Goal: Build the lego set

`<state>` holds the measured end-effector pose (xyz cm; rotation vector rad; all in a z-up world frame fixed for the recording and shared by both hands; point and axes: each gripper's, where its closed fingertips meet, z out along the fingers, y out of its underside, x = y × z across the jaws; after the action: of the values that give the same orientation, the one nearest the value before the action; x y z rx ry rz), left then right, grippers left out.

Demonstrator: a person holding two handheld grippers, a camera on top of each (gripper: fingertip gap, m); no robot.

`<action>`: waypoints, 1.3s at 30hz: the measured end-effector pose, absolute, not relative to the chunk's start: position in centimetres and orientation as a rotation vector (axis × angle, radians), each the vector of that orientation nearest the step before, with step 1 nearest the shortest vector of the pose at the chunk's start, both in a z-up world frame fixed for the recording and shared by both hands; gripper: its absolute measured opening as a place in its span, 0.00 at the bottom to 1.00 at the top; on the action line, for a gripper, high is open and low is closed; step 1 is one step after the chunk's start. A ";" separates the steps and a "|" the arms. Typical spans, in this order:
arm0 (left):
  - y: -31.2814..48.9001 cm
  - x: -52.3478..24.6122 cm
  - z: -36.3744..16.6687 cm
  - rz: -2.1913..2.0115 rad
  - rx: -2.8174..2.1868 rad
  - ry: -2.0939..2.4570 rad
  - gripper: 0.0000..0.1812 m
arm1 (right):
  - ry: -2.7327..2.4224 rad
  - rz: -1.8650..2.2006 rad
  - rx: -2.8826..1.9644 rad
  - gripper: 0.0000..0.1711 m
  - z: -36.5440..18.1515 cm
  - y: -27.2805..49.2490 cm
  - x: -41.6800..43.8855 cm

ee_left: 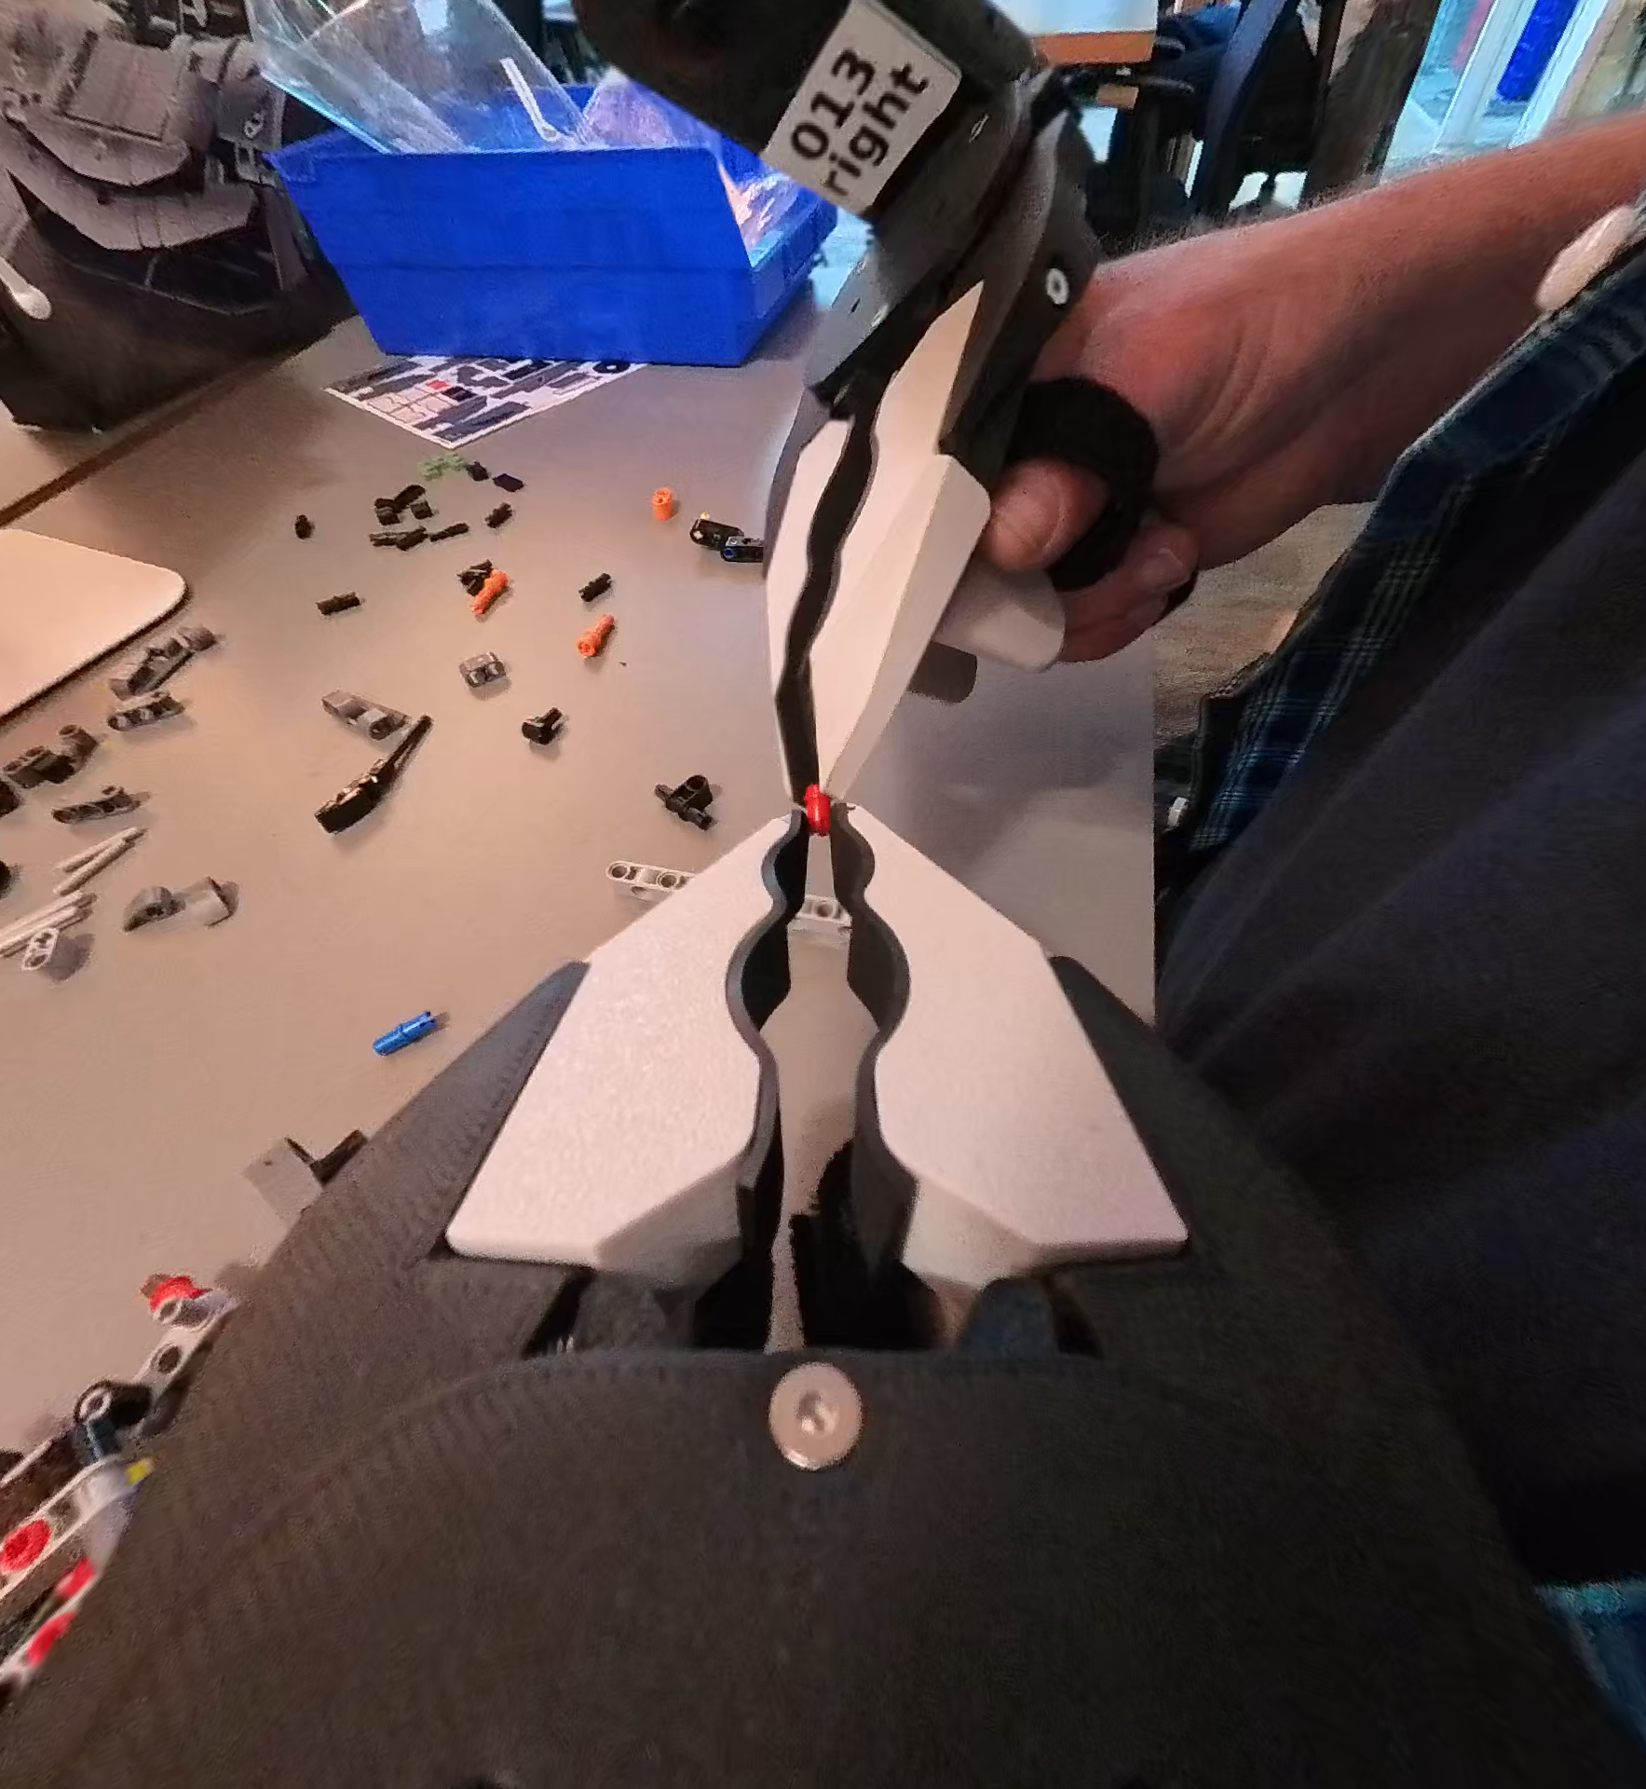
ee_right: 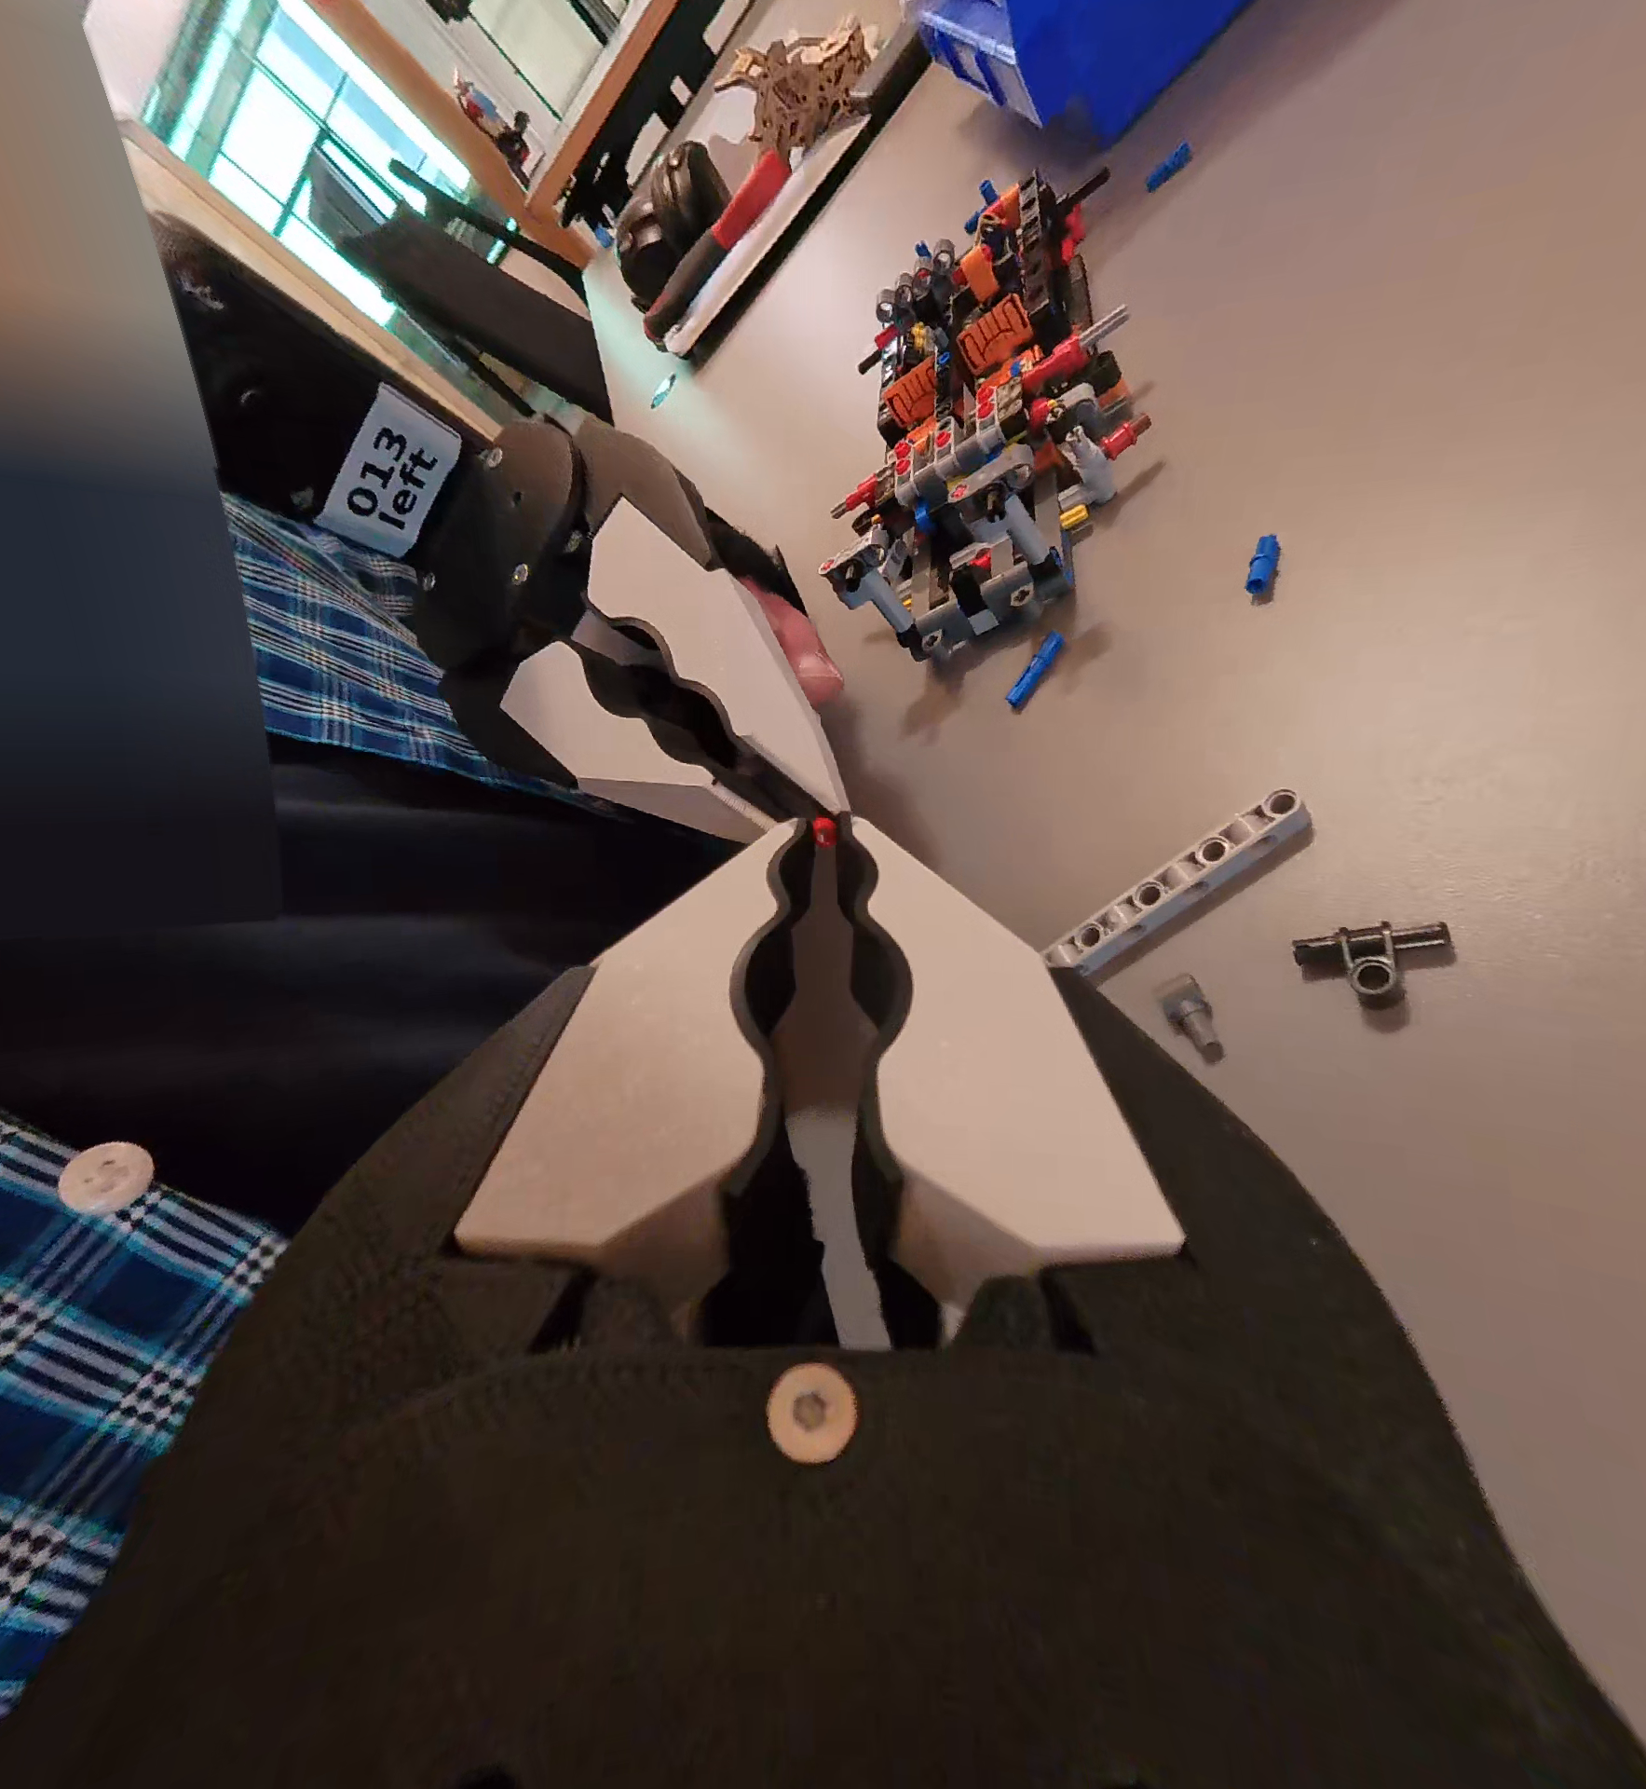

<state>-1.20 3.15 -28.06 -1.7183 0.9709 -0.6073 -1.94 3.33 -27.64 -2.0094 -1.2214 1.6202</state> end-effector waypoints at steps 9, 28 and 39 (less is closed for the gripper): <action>3.4 -1.1 -30.7 -0.614 -1.887 0.988 0.05 | -1.430 1.162 -2.045 0.01 -30.1 4.9 -0.5; 3.9 0.0 -33.5 -0.525 -2.024 1.101 0.06 | -1.875 0.456 -1.880 0.01 -33.4 5.9 -0.7; 3.9 0.0 -33.5 -0.541 -2.030 1.100 0.05 | -2.004 0.326 -1.849 0.01 -33.8 5.8 -0.8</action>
<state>0.01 3.91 -33.52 -2.0304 1.0999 -0.5413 -0.83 5.76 -33.81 -1.8493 -2.0041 0.3263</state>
